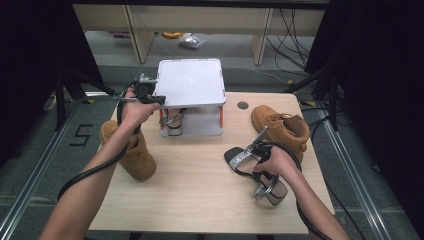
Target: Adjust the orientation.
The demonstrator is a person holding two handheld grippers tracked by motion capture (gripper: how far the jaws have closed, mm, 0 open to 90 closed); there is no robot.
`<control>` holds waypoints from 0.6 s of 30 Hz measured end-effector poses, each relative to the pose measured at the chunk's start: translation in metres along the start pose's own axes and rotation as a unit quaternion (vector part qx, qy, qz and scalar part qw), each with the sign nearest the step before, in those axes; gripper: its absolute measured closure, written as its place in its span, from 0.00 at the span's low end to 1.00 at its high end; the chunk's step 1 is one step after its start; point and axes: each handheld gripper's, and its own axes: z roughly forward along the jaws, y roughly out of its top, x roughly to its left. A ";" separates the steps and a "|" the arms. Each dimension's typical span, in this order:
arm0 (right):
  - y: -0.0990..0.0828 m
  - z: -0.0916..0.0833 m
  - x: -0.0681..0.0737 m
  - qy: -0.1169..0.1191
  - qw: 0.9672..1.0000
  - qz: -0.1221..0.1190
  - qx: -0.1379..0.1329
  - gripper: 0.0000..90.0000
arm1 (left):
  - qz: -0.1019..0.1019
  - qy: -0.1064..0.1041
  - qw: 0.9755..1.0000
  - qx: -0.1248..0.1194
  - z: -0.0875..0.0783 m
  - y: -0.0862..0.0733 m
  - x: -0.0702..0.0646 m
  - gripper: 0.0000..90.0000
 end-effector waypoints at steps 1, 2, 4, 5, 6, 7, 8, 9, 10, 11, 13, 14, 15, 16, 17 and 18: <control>0.000 0.000 0.001 -0.003 1.000 0.001 0.000 0.48 | 0.001 -0.001 1.000 0.001 0.000 0.000 0.000 1.00; 0.000 0.000 0.002 -0.005 1.000 0.003 -0.004 0.49 | 0.002 -0.001 1.000 0.001 0.000 0.000 0.000 1.00; -0.001 0.000 0.002 -0.001 1.000 0.010 -0.012 0.49 | -0.003 0.000 1.000 -0.003 0.001 0.001 -0.001 1.00; -0.001 0.000 0.004 -0.007 1.000 0.021 -0.015 0.49 | -0.006 0.002 1.000 -0.006 0.001 0.001 -0.002 1.00; -0.002 0.000 0.002 -0.012 1.000 0.010 -0.017 0.49 | -0.003 0.002 1.000 -0.005 0.001 0.001 -0.002 1.00; -0.002 -0.001 0.004 -0.011 1.000 0.021 -0.014 0.49 | -0.004 0.002 1.000 -0.005 0.001 0.001 -0.002 1.00; -0.002 -0.002 0.006 -0.013 0.999 0.029 -0.014 0.49 | -0.005 0.001 1.000 -0.005 0.001 0.001 -0.002 1.00; -0.002 -0.003 0.007 -0.012 0.999 0.037 -0.015 0.49 | -0.005 0.001 1.000 -0.005 0.001 0.001 -0.001 1.00; -0.002 -0.004 0.007 -0.008 0.999 0.045 -0.016 0.49 | -0.005 0.001 1.000 -0.004 0.001 0.001 -0.001 1.00; -0.002 -0.001 -0.001 -0.016 0.999 -0.010 -0.043 0.49 | -0.005 0.002 1.000 -0.004 0.001 0.001 -0.002 1.00; -0.002 -0.006 0.005 -0.012 0.999 0.033 -0.038 0.49 | 0.001 0.002 1.000 0.001 0.001 0.001 -0.001 1.00; -0.001 -0.008 0.006 -0.015 0.998 0.037 -0.045 0.49 | 0.006 0.001 1.000 0.006 0.000 0.001 -0.001 1.00; 0.000 -0.009 0.007 -0.013 0.998 0.041 -0.045 0.49 | 0.005 0.001 1.000 0.005 0.000 0.002 -0.001 1.00; 0.001 -0.013 0.010 -0.012 0.997 0.061 -0.045 0.49 | 0.005 0.001 1.000 0.006 0.000 0.002 -0.001 1.00; 0.002 -0.015 0.011 -0.008 0.996 0.075 -0.041 0.49 | 0.006 0.001 1.000 0.006 0.000 0.002 -0.001 1.00; 0.004 -0.016 0.013 -0.009 0.995 0.086 -0.050 0.49 | 0.005 0.001 1.000 0.006 0.000 0.001 0.000 1.00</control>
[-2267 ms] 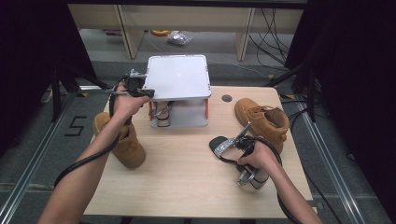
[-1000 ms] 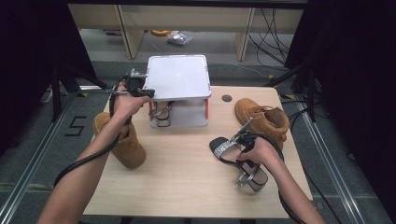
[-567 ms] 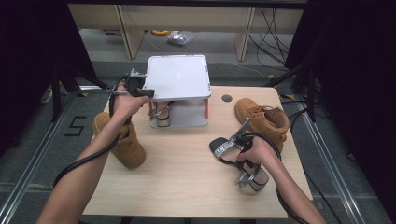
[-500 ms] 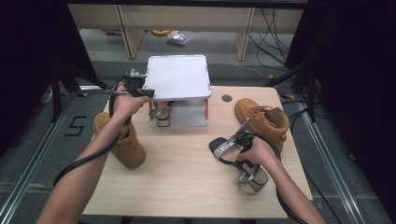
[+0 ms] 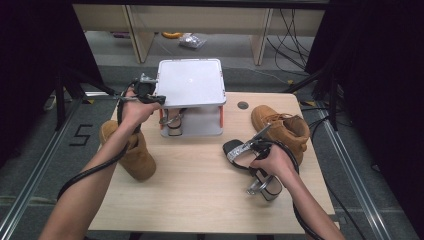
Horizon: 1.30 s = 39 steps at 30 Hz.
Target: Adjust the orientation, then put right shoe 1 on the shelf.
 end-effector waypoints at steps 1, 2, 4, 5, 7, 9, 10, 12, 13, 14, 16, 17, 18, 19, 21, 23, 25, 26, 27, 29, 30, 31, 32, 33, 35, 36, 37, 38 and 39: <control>0.001 -0.002 0.000 0.009 1.000 0.004 0.000 0.49 | -0.010 0.001 1.000 -0.009 0.001 0.000 -0.001 1.00; 0.003 -0.003 0.003 0.006 1.000 0.016 -0.009 0.49 | -0.011 0.001 1.000 -0.010 0.001 0.000 -0.002 1.00; 0.006 -0.004 0.006 0.005 1.000 0.029 -0.012 0.49 | -0.010 0.001 1.000 -0.010 0.001 0.000 -0.001 1.00; 0.008 -0.004 0.007 0.008 0.999 0.033 -0.019 0.49 | -0.010 0.001 1.000 -0.009 0.001 0.000 -0.001 1.00; 0.012 -0.005 0.011 0.014 0.999 0.043 -0.017 0.49 | 0.000 -0.001 1.000 0.000 0.000 0.000 0.000 1.00; 0.014 -0.004 0.014 0.016 0.999 0.046 -0.025 0.49 | -0.011 0.001 1.000 -0.009 0.001 0.000 -0.001 1.00; 0.016 -0.005 0.016 0.017 0.998 0.047 -0.025 0.49 | -0.006 0.001 1.000 -0.005 0.001 0.000 0.000 1.00; 0.019 -0.005 0.020 0.021 0.998 0.056 -0.022 0.49 | -0.002 0.000 1.000 -0.001 0.000 0.000 0.000 1.00; 0.020 -0.004 0.021 0.021 0.998 0.053 -0.031 0.49 | -0.013 0.001 1.000 -0.010 0.001 0.000 -0.001 1.00; 0.023 -0.004 0.023 0.021 0.998 0.054 -0.030 0.49 | -0.011 0.000 1.000 -0.009 0.001 0.000 -0.001 1.00; 0.025 -0.005 0.027 0.025 0.998 0.055 -0.029 0.49 | -0.002 0.000 1.000 -0.001 0.000 0.000 0.000 1.00; 0.026 -0.005 0.029 0.027 0.997 0.062 -0.035 0.49 | -0.004 -0.001 1.000 -0.002 0.000 0.000 0.000 1.00; 0.029 -0.006 0.030 0.031 0.997 0.060 -0.028 0.49 | -0.004 -0.003 1.000 -0.003 0.000 0.000 0.001 1.00; 0.030 -0.006 0.033 0.032 0.997 0.061 -0.029 0.49 | -0.005 -0.003 1.000 -0.003 0.000 0.000 0.001 1.00; 0.032 -0.005 0.035 0.032 0.997 0.063 -0.033 0.49 | -0.003 -0.002 1.000 0.001 0.000 0.000 0.001 1.00; 0.036 -0.003 0.036 0.027 0.997 0.055 -0.038 0.49 | -0.002 -0.001 1.000 0.002 0.000 0.000 0.001 1.00; 0.040 -0.005 0.042 0.028 0.996 0.076 -0.040 0.49 | -0.003 -0.001 1.000 0.001 0.000 0.000 0.001 1.00; 0.041 -0.005 0.041 0.032 0.996 0.070 -0.038 0.49 | -0.003 -0.002 1.000 -0.001 0.000 0.000 0.001 1.00; 0.043 -0.005 0.043 0.030 0.996 0.073 -0.040 0.49 | -0.004 -0.002 1.000 0.000 0.000 0.000 0.001 1.00; 0.046 -0.004 0.044 0.044 0.995 0.073 -0.050 0.49 | -0.005 -0.003 1.000 0.000 0.000 0.000 0.001 1.00; 0.048 -0.004 0.046 0.022 0.996 0.065 -0.056 0.49 | -0.005 -0.005 1.000 0.000 0.000 0.000 0.001 1.00; 0.049 -0.004 0.049 0.020 0.995 0.079 -0.057 0.49 | -0.003 -0.003 1.000 0.001 0.000 0.001 0.001 1.00; 0.051 -0.005 0.051 0.021 0.995 0.083 -0.057 0.49 | -0.001 -0.002 1.000 0.002 0.000 0.001 0.001 1.00; 0.053 -0.005 0.051 0.018 0.995 0.075 -0.060 0.49 | -0.002 -0.003 1.000 0.002 0.000 0.001 0.001 1.00; 0.057 -0.006 0.056 0.016 0.995 0.078 -0.063 0.49 | -0.005 -0.005 1.000 -0.001 0.000 0.000 0.001 1.00; 0.059 -0.005 0.057 0.020 0.994 0.074 -0.071 0.49 | -0.005 -0.004 1.000 0.000 0.000 0.000 0.001 1.00; 0.061 -0.006 0.061 0.023 0.993 0.092 -0.072 0.49 | -0.014 -0.004 1.000 -0.007 0.002 0.001 0.000 1.00; 0.063 -0.007 0.062 0.035 0.993 0.087 -0.071 0.49 | -0.013 -0.004 1.000 -0.006 0.002 0.001 0.000 1.00; 0.064 -0.006 0.063 0.034 0.992 0.094 -0.076 0.49 | -0.013 -0.004 1.000 -0.006 0.002 0.001 0.000 1.00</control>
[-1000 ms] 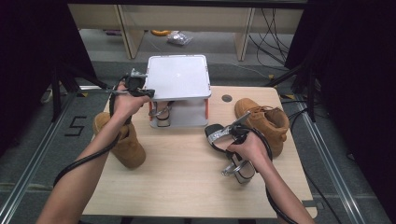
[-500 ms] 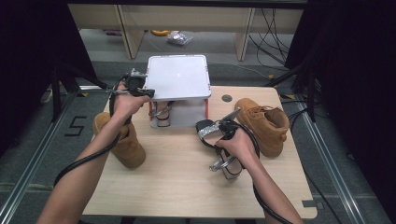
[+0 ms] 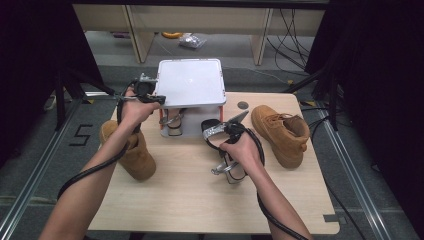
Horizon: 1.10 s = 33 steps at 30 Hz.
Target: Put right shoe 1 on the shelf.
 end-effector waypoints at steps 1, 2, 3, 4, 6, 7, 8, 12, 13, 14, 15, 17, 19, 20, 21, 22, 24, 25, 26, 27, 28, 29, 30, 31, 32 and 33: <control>0.002 0.001 0.001 0.000 1.000 -0.003 -0.001 0.49 | 0.001 0.000 1.000 0.001 0.000 0.000 0.000 1.00; 0.002 0.002 0.003 0.002 1.000 0.001 -0.008 0.49 | 0.001 0.001 1.000 0.001 0.000 0.000 0.000 1.00; 0.004 0.003 0.004 0.001 1.000 0.000 -0.009 0.49 | 0.001 0.001 1.000 0.000 0.000 0.000 0.000 1.00; 0.004 0.005 0.006 0.003 1.000 0.001 -0.013 0.49 | 0.011 0.001 1.000 0.008 -0.001 0.000 0.001 1.00; 0.007 0.008 0.007 -0.002 1.000 -0.005 -0.015 0.49 | -0.001 -0.001 1.000 -0.001 0.000 0.000 0.000 1.00; 0.008 0.010 0.010 -0.001 1.000 -0.002 -0.014 0.49 | -0.001 -0.001 1.000 -0.001 0.000 0.000 0.000 1.00; 0.009 0.010 0.012 0.003 1.000 -0.004 -0.015 0.49 | 0.008 -0.001 1.000 0.006 -0.001 0.000 0.001 1.00; 0.014 0.015 0.016 -0.001 1.000 -0.013 -0.020 0.49 | 0.009 -0.001 1.000 0.006 -0.001 -0.001 0.002 1.00; 0.014 0.015 0.020 0.005 1.000 -0.001 -0.024 0.49 | 0.008 -0.002 1.000 0.006 -0.001 -0.001 0.002 1.00; 0.017 0.017 0.019 0.003 0.999 -0.015 -0.029 0.49 | 0.009 -0.001 1.000 0.006 -0.001 -0.001 0.002 1.00; 0.018 0.017 0.022 0.001 1.000 0.003 -0.027 0.49 | 0.000 -0.001 1.000 -0.002 0.000 -0.001 0.000 1.00; 0.023 0.018 0.024 -0.002 0.999 -0.006 -0.036 0.49 | 0.000 0.000 1.000 -0.003 0.000 -0.001 0.000 1.00; 0.027 0.020 0.028 0.004 0.999 -0.011 -0.045 0.49 | 0.000 -0.001 1.000 -0.003 0.000 -0.001 0.000 1.00; 0.029 0.019 0.032 0.004 0.999 0.005 -0.041 0.49 | 0.000 -0.001 1.000 -0.002 0.000 -0.001 0.001 1.00; 0.031 0.021 0.031 0.002 0.999 -0.012 -0.049 0.49 | 0.005 -0.001 1.000 0.003 -0.001 -0.001 0.001 1.00; 0.032 0.023 0.034 0.004 0.999 0.005 -0.042 0.49 | 0.010 -0.001 1.000 0.007 -0.002 -0.001 0.002 1.00; 0.036 0.028 0.029 0.005 0.998 -0.034 -0.049 0.49 | 0.009 -0.001 1.000 0.006 -0.001 -0.001 0.002 1.00; 0.036 0.028 0.033 0.009 0.999 -0.008 -0.042 0.49 | 0.003 -0.001 1.000 0.000 -0.001 -0.001 0.001 1.00; 0.036 0.029 0.035 0.006 0.999 0.007 -0.040 0.49 | -0.001 -0.001 1.000 -0.004 0.000 -0.001 0.000 1.00; 0.037 0.031 0.035 0.005 0.999 0.005 -0.040 0.49 | 0.000 -0.003 1.000 -0.003 0.000 -0.001 0.001 1.00; 0.038 0.032 0.036 0.001 0.999 0.008 -0.039 0.49 | 0.000 -0.003 1.000 -0.004 0.000 -0.001 0.001 1.00; 0.039 0.034 0.034 0.001 0.999 0.000 -0.043 0.49 | 0.000 -0.001 1.000 -0.003 0.000 -0.001 0.001 1.00; 0.040 0.036 0.034 -0.013 0.999 0.009 -0.040 0.49 | 0.000 -0.003 1.000 -0.004 0.000 -0.001 0.001 1.00; 0.041 0.038 0.033 -0.022 0.999 0.003 -0.042 0.49 | 0.000 -0.004 1.000 -0.004 0.000 -0.001 0.001 1.00; 0.041 0.039 0.035 -0.024 0.999 0.005 -0.044 0.49 | 0.000 -0.002 1.000 -0.005 0.000 -0.001 0.000 1.00; 0.042 0.040 0.035 -0.020 0.999 0.017 -0.040 0.49 | 0.001 0.000 1.000 -0.003 0.000 -0.001 0.000 1.00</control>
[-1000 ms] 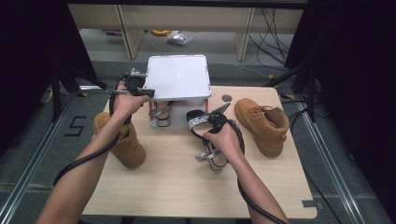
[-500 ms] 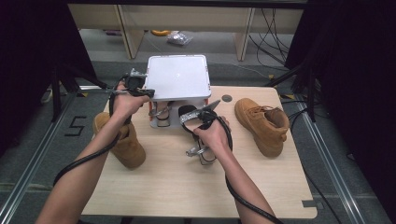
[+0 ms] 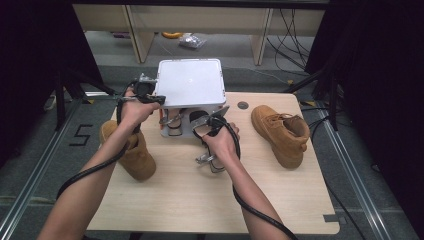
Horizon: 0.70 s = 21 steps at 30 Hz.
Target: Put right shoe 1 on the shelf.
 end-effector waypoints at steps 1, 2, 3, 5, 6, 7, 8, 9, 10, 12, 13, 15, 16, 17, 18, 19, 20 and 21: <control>0.001 0.000 0.000 0.005 1.000 0.002 0.001 0.49 | 0.000 0.000 1.000 0.000 0.000 0.000 0.000 1.00; 0.002 0.002 -0.002 0.006 1.000 -0.006 0.003 0.49 | 0.000 0.000 1.000 0.000 0.000 0.000 0.000 1.00; 0.002 0.003 0.000 0.004 1.000 0.006 0.001 0.49 | 0.000 0.000 1.000 0.000 0.000 0.000 0.000 1.00; 0.003 0.005 -0.001 0.000 1.000 0.003 0.003 0.49 | 0.000 -0.002 1.000 -0.001 0.000 0.000 0.000 1.00; 0.004 0.005 -0.001 0.003 1.000 -0.001 0.006 0.49 | 0.011 -0.002 1.000 0.009 -0.001 0.000 0.002 1.00; 0.004 0.006 0.000 0.003 1.000 -0.005 0.005 0.49 | 0.010 -0.002 1.000 0.009 -0.001 0.001 0.001 1.00; 0.005 0.007 -0.001 0.004 1.000 0.001 0.009 0.49 | 0.011 -0.001 1.000 0.009 -0.001 0.001 0.001 1.00; 0.005 0.008 0.000 0.007 1.000 0.003 0.006 0.49 | 0.011 -0.001 1.000 0.008 -0.001 0.000 0.001 1.00; 0.006 0.010 0.000 -0.001 1.000 0.016 0.012 0.49 | 0.011 -0.002 1.000 0.009 -0.001 0.001 0.001 1.00; 0.007 0.013 -0.002 0.003 1.000 -0.003 0.004 0.49 | 0.000 -0.001 1.000 0.001 0.000 0.000 0.000 1.00; 0.007 0.014 -0.001 0.004 1.000 0.003 0.005 0.49 | 0.000 -0.001 1.000 0.000 0.000 0.000 0.000 1.00; 0.007 0.015 0.001 0.003 1.000 0.019 0.013 0.49 | 0.000 -0.001 1.000 0.000 0.000 0.000 0.000 1.00; 0.007 0.016 0.003 0.001 0.999 0.027 0.017 0.48 | 0.000 -0.001 1.000 0.000 0.000 0.000 0.000 1.00; 0.007 0.017 0.003 -0.004 1.000 0.015 0.017 0.48 | 0.000 -0.002 1.000 -0.001 0.000 0.000 0.000 1.00; 0.008 0.018 0.003 -0.006 1.000 0.014 0.015 0.48 | 0.000 -0.002 1.000 -0.002 0.000 0.000 0.000 1.00; 0.008 0.018 0.004 -0.009 1.000 0.019 0.017 0.48 | 0.000 -0.003 1.000 -0.002 0.000 0.000 0.000 1.00; 0.008 0.018 0.005 -0.012 1.000 0.020 0.015 0.48 | 0.000 -0.002 1.000 -0.002 0.000 0.000 0.000 1.00; 0.009 0.019 0.004 -0.015 1.000 0.014 0.014 0.48 | 0.000 -0.002 1.000 -0.003 0.000 0.000 0.000 1.00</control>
